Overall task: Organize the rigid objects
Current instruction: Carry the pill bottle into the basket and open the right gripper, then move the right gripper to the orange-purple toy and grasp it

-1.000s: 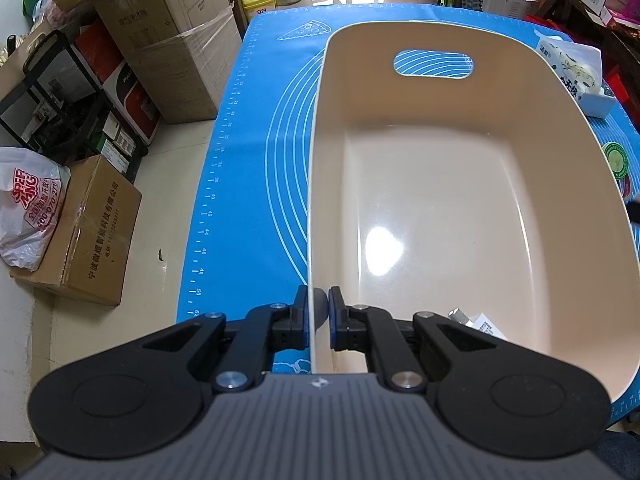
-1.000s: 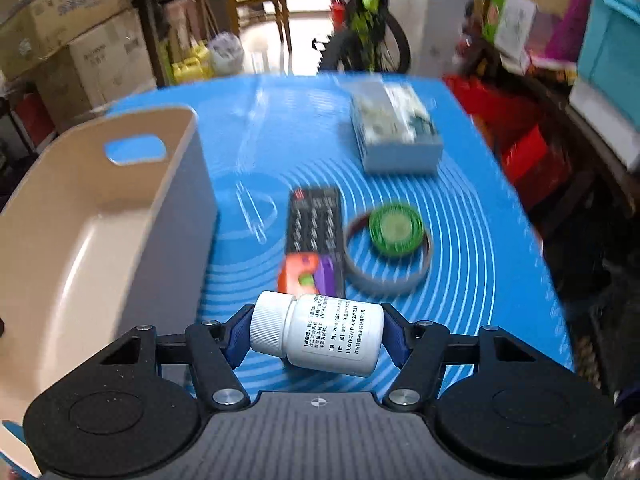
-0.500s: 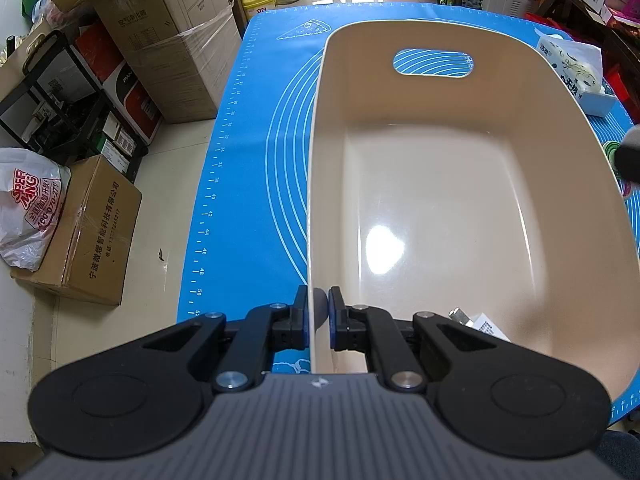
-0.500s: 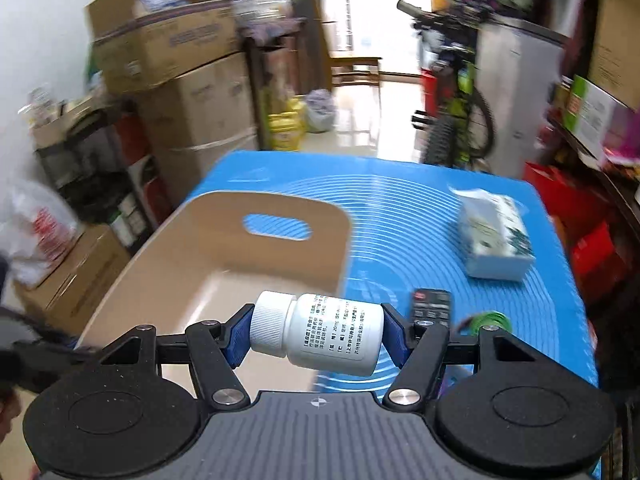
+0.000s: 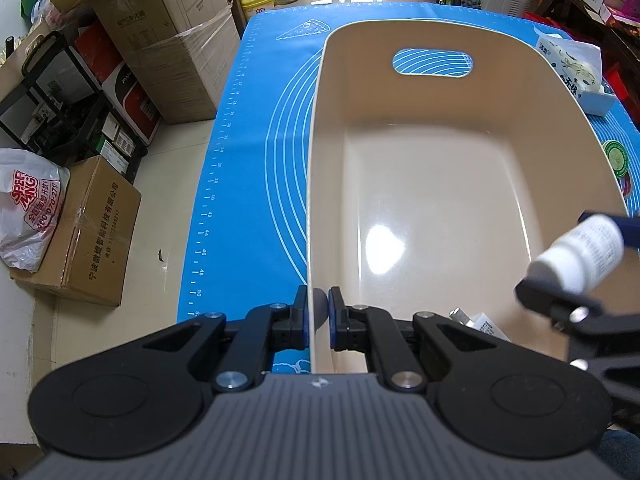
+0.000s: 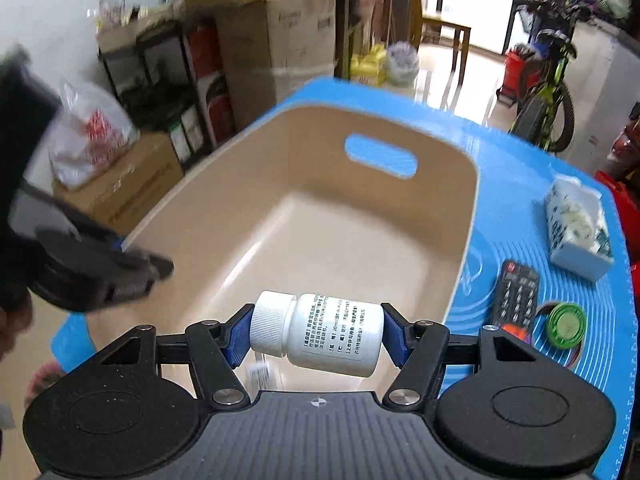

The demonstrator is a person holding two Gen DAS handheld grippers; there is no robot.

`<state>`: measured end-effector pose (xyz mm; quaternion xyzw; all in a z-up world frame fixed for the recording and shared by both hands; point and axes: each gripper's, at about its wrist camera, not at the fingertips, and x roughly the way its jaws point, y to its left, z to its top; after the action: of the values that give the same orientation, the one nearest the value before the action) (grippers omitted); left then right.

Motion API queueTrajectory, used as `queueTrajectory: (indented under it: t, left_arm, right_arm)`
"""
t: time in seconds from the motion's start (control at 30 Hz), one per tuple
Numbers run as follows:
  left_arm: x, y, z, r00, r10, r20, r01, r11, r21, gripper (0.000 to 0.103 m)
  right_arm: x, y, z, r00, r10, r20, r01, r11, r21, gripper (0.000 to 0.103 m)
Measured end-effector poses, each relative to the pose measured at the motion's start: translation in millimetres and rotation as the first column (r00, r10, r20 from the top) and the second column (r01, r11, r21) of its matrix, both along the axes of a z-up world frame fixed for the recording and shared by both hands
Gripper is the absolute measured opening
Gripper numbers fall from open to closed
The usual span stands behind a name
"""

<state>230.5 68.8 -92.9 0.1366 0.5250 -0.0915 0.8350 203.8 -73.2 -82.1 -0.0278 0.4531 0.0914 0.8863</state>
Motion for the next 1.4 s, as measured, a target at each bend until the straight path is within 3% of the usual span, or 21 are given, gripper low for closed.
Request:
queueTrajectory:
  t: [0.17,0.4,0.53,0.83,1.0,1.13,1.4]
  left_arm:
    - [-0.6,0.2,0.1,1.0,0.0,0.002,0.0,1.0,0.001,0.01]
    - [-0.9,-0.1,0.2,1.0,0.0,0.001,0.0,1.0,0.002,0.01]
    - [-0.8,-0.1,0.4,1.0,0.0,0.001,0.0,1.0,0.004,0.01]
    - [-0.6,-1.3,0.1,1.0,0.004,0.001,-0.004,1.0,0.005,0.01]
    - [-0.8,-1.9,0.0,1.0,0.004,0.0,-0.004,1.0,0.007,0.01]
    - [-1.0,-2.7,-0.3,1.0,0.003,0.002,-0.003,1.0,0.012,0.011]
    - [-0.5,-1.3,0.1,1.0,0.004,0.002,-0.004,1.0,0.009,0.011]
  right_arm:
    - [0.0,10.5,-18.0,0.997,0.043,-0.067,-0.047,0.997,-0.06,0.067]
    - [-4.9,27.2,-24.1,0.993,0.092,-0.081,-0.101,0.987,-0.121,0.068]
    - [-5.5,25.1,-21.8,0.993,0.09,-0.078,-0.098,0.989,-0.111,0.073]
    - [-7.6,-7.7,8.8,1.0,0.015,-0.025,-0.016,0.999,-0.036,0.079]
    - [-10.4,-39.1,36.9,0.995,-0.088,0.045,0.086,0.994,0.061,0.08]
    - [-8.3,-65.0,51.2,0.982,-0.169,0.082,0.162,0.983,0.087,0.08]
    - [-2.9,-119.4,36.6,0.947,-0.316,0.064,0.309,0.946,0.1,0.08]
